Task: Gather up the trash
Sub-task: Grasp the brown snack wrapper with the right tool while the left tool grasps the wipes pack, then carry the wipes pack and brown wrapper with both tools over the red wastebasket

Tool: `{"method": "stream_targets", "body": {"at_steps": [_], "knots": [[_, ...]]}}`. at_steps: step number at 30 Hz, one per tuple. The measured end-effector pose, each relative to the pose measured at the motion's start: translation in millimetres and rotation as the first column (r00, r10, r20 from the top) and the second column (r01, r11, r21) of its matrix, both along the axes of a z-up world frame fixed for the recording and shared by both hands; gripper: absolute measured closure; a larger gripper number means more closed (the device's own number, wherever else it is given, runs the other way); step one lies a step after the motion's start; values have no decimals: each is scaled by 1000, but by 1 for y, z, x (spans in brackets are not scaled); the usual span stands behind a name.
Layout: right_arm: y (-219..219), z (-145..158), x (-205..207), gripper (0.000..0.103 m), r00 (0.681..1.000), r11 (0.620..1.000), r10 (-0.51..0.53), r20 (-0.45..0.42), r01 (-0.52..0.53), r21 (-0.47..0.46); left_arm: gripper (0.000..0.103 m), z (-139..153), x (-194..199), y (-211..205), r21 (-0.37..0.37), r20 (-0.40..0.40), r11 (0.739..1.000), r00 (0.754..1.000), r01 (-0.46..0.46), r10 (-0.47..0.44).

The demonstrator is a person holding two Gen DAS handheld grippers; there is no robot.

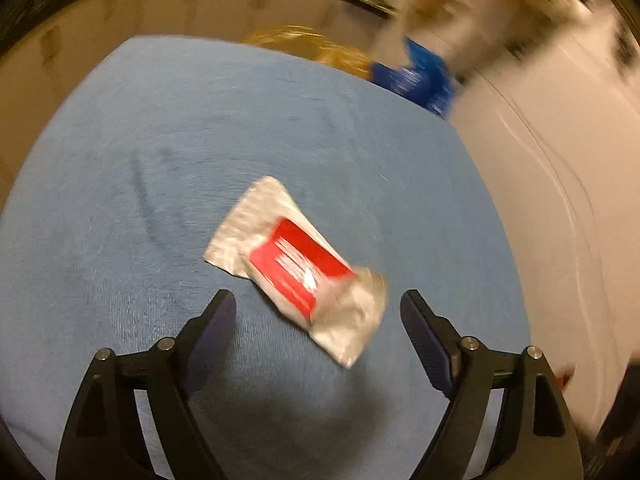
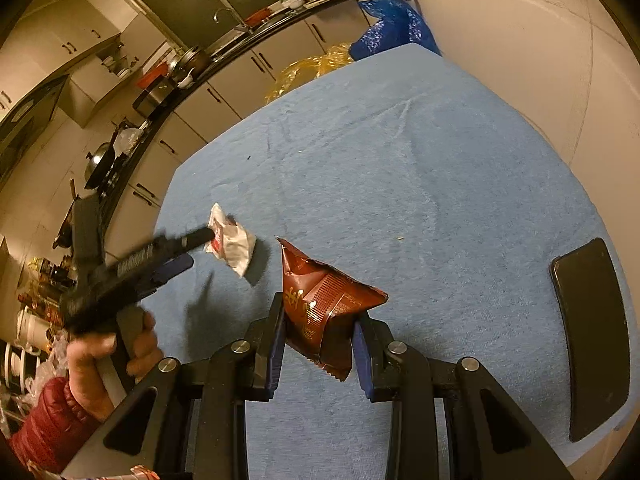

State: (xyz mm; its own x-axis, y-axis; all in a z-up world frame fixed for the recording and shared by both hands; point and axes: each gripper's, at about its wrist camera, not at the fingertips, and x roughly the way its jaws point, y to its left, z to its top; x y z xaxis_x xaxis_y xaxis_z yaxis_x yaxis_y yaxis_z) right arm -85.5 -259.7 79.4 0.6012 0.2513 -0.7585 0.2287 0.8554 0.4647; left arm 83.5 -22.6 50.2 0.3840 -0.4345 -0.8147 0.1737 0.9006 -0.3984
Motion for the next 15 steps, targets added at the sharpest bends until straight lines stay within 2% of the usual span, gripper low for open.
{"method": "stream_targets", "body": {"at_steps": [1, 4, 6, 8, 9, 10, 13, 15], "knots": [[-1, 0, -2, 71, 1000, 1000, 1, 0, -1, 0, 20, -3, 5, -1, 12, -26, 998, 998, -63, 63], [-3, 2, -8, 71, 1000, 1000, -2, 2, 2, -7, 20, -10, 16, -7, 14, -65, 989, 987, -146, 147], [-6, 3, -12, 71, 1000, 1000, -4, 3, 4, -11, 20, -14, 25, -15, 60, -75, 982, 980, -180, 184], [-10, 4, -16, 71, 1000, 1000, -11, 3, 11, -17, 20, -20, 33, -20, 68, -98, 978, 975, -195, 201], [-13, 5, -19, 71, 1000, 1000, -14, 2, 14, -18, 22, -21, 36, -18, 67, -107, 977, 973, -200, 206], [-16, 5, -21, 71, 1000, 1000, -16, 1, 16, -18, 33, -23, 37, -18, 76, -115, 975, 970, -207, 215], [-22, 8, -24, 71, 1000, 999, -31, 6, 31, -16, 49, -24, 32, -18, 83, -95, 978, 976, -189, 197], [-22, 10, -23, 71, 999, 999, -30, 12, 30, -16, 54, -23, 23, -19, 85, -86, 982, 980, -171, 178]]}}
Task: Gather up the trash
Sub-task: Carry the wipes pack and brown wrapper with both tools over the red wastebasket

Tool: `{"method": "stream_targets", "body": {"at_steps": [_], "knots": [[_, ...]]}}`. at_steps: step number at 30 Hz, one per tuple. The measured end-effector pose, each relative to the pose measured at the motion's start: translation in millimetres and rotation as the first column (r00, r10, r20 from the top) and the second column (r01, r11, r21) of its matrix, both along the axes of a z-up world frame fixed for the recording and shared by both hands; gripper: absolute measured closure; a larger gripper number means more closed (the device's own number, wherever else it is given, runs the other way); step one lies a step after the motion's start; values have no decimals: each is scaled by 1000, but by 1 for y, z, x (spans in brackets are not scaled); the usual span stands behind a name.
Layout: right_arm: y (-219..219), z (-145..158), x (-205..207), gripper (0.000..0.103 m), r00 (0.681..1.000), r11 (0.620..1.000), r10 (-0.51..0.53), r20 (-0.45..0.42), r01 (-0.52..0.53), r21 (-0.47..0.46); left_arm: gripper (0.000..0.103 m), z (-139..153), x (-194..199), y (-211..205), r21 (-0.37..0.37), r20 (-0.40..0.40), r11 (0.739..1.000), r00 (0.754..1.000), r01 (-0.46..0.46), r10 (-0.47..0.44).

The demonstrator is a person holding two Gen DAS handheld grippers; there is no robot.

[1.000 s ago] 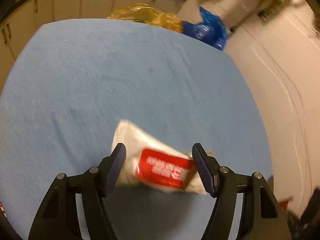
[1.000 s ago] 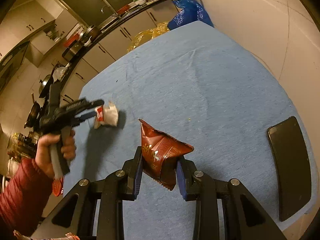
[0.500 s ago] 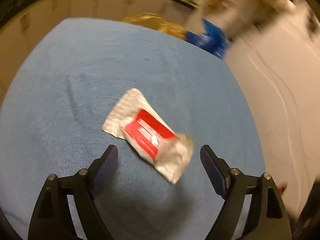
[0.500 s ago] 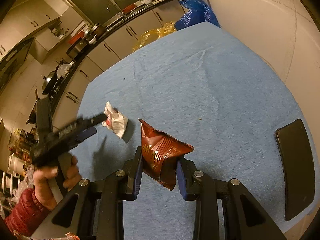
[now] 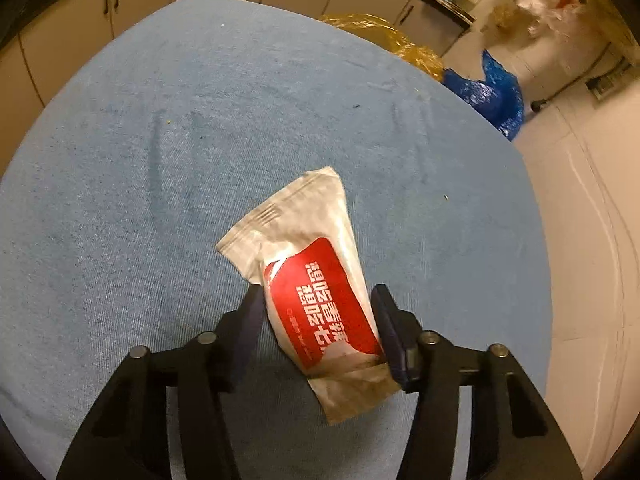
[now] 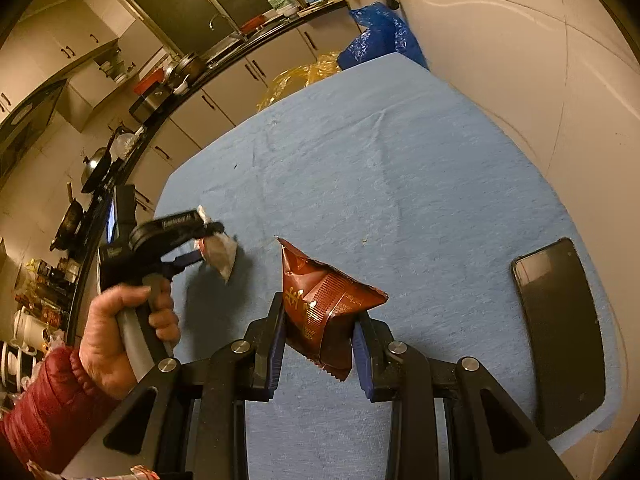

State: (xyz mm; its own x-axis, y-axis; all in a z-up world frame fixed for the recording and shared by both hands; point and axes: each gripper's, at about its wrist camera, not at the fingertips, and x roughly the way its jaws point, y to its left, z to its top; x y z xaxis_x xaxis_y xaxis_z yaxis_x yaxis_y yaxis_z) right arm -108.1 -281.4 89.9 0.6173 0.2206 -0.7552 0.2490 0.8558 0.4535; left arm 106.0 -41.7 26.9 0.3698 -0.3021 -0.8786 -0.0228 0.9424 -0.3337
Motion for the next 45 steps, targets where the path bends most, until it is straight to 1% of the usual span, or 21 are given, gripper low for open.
{"method": "stream_targets", "body": {"at_steps": [2, 3, 6, 7, 12, 13, 17, 22, 29, 39, 45], "knots": [[4, 2, 3, 71, 1000, 1000, 12, 8, -12, 3, 60, 4, -9, 4, 11, 23, 999, 999, 31, -32], [7, 3, 5, 71, 1000, 1000, 22, 12, -22, 2, 67, 6, -17, 8, 23, 36, 998, 998, 50, -51], [21, 6, 10, 71, 998, 998, 56, 20, -56, -3, 67, 12, -30, 25, 25, 79, 996, 993, 83, -84], [26, 6, 12, 71, 998, 998, 65, 21, -64, -4, 67, 16, -40, 32, 28, 104, 995, 990, 94, -96], [51, 9, 22, 71, 994, 994, 110, 25, -110, -7, 67, 32, -75, 55, 44, 169, 991, 977, 125, -131], [56, 9, 23, 71, 992, 993, 122, 27, -122, -9, 67, 39, -85, 62, 65, 194, 990, 971, 128, -138], [83, 13, 31, 71, 983, 983, 182, 35, -182, -11, 67, 55, -105, 75, 96, 245, 987, 958, 131, -151], [118, 15, 39, 71, 969, 970, 242, 40, -242, -8, 67, 69, -133, 100, 129, 277, 985, 949, 115, -148], [162, 19, 45, 71, 946, 947, 321, 50, -321, -11, 67, 79, -147, 130, 161, 304, 985, 946, 63, -110], [211, 27, 50, 71, 915, 917, 398, 66, -397, -20, 67, 98, -167, 178, 173, 350, 985, 935, -8, -54], [232, 33, 53, 71, 898, 901, 434, 75, -433, -28, 67, 105, -172, 196, 167, 365, 985, 931, -40, -24]]}}
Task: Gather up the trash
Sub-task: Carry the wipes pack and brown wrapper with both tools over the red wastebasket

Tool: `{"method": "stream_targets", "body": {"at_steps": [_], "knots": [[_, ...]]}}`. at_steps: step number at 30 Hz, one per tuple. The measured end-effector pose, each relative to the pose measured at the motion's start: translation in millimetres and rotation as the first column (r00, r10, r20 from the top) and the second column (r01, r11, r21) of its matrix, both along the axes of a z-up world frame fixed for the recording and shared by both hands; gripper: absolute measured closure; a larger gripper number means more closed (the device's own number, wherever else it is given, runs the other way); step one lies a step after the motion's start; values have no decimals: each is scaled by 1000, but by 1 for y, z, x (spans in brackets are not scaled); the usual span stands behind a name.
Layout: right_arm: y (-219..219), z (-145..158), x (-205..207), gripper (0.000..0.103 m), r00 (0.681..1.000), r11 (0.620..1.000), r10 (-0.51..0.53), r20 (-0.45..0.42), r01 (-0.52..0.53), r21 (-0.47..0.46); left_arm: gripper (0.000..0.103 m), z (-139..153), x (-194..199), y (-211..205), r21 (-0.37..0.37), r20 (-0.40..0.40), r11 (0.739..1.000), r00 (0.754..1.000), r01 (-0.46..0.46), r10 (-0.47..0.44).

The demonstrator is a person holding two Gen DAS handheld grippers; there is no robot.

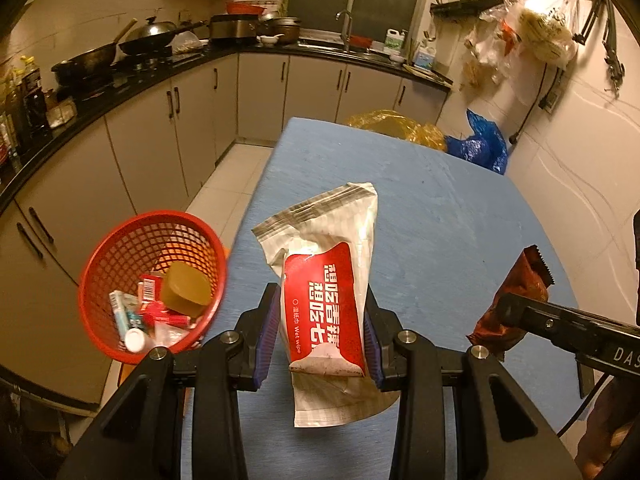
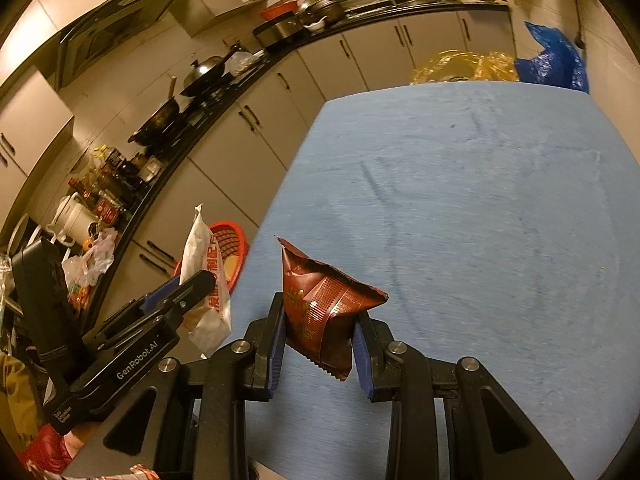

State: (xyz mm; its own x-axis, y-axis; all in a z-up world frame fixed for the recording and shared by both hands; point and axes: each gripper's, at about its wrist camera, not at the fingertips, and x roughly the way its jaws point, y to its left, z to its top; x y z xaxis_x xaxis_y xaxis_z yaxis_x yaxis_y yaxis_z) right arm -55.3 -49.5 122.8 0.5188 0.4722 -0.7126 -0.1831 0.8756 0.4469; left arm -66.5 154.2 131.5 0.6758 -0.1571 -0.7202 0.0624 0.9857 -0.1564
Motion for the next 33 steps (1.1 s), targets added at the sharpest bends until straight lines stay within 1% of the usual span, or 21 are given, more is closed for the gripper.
{"method": "stream_targets", "body": {"at_steps": [9, 19, 27, 33], "knots": [[36, 8, 12, 71, 998, 998, 67, 12, -67, 1, 67, 9, -4, 35, -4, 22, 997, 997, -71, 71], [85, 13, 36, 71, 988, 988, 151, 22, -152, 13, 67, 14, -3, 83, -5, 36, 986, 986, -164, 164], [126, 8, 59, 71, 978, 977, 209, 6, -209, 38, 67, 8, 0, 122, 0, 18, 972, 972, -235, 235], [157, 1, 74, 71, 969, 969, 246, -5, -246, 39, 67, -1, 5, 144, -5, -7, 962, 962, -272, 272]]}}
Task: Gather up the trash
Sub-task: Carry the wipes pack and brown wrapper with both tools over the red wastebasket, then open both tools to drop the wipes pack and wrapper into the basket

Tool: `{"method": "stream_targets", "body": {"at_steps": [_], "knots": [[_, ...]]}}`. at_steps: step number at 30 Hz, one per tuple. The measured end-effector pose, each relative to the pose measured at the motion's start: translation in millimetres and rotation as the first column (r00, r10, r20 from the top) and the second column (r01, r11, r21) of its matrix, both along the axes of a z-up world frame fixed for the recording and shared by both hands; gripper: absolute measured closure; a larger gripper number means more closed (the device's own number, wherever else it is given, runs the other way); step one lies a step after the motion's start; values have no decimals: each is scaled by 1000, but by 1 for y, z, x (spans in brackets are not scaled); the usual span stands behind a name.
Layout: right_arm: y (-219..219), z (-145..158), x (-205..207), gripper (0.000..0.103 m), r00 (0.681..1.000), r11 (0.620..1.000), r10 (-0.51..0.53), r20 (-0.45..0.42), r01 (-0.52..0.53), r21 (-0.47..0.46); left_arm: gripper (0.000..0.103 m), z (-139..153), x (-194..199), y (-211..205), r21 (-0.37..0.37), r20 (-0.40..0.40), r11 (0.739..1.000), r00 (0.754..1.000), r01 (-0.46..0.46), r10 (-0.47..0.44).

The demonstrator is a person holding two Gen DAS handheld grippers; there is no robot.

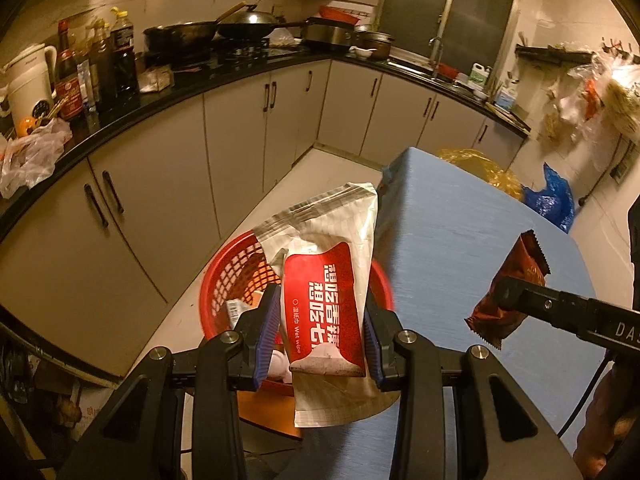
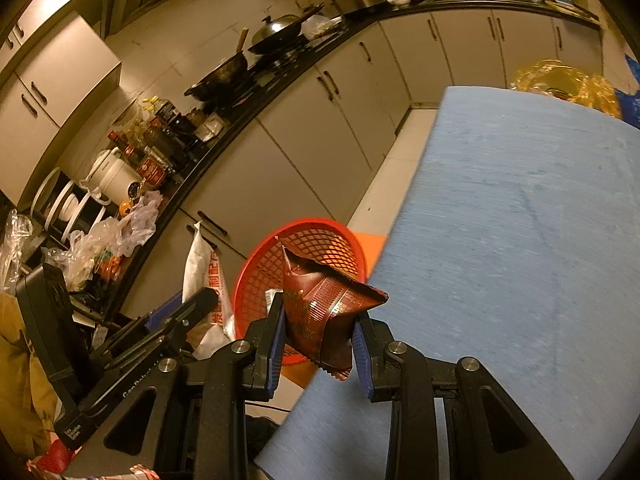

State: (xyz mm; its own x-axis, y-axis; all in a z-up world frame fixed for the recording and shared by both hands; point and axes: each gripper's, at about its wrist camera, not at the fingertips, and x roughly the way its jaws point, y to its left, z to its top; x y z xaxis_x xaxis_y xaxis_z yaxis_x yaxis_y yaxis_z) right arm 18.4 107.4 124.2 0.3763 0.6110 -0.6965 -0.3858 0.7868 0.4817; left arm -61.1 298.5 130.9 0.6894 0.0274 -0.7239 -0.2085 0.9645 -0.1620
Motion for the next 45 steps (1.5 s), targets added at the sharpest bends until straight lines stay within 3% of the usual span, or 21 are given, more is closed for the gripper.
{"method": "stream_targets", "body": {"at_steps": [21, 45], "knots": [[56, -30, 53, 71, 996, 997, 62, -59, -65, -53, 66, -36, 23, 31, -77, -68, 993, 994, -92, 87], [92, -54, 68, 66, 985, 978, 141, -101, -154, -139, 66, -52, 40, 44, -119, -94, 986, 990, -113, 102]]}}
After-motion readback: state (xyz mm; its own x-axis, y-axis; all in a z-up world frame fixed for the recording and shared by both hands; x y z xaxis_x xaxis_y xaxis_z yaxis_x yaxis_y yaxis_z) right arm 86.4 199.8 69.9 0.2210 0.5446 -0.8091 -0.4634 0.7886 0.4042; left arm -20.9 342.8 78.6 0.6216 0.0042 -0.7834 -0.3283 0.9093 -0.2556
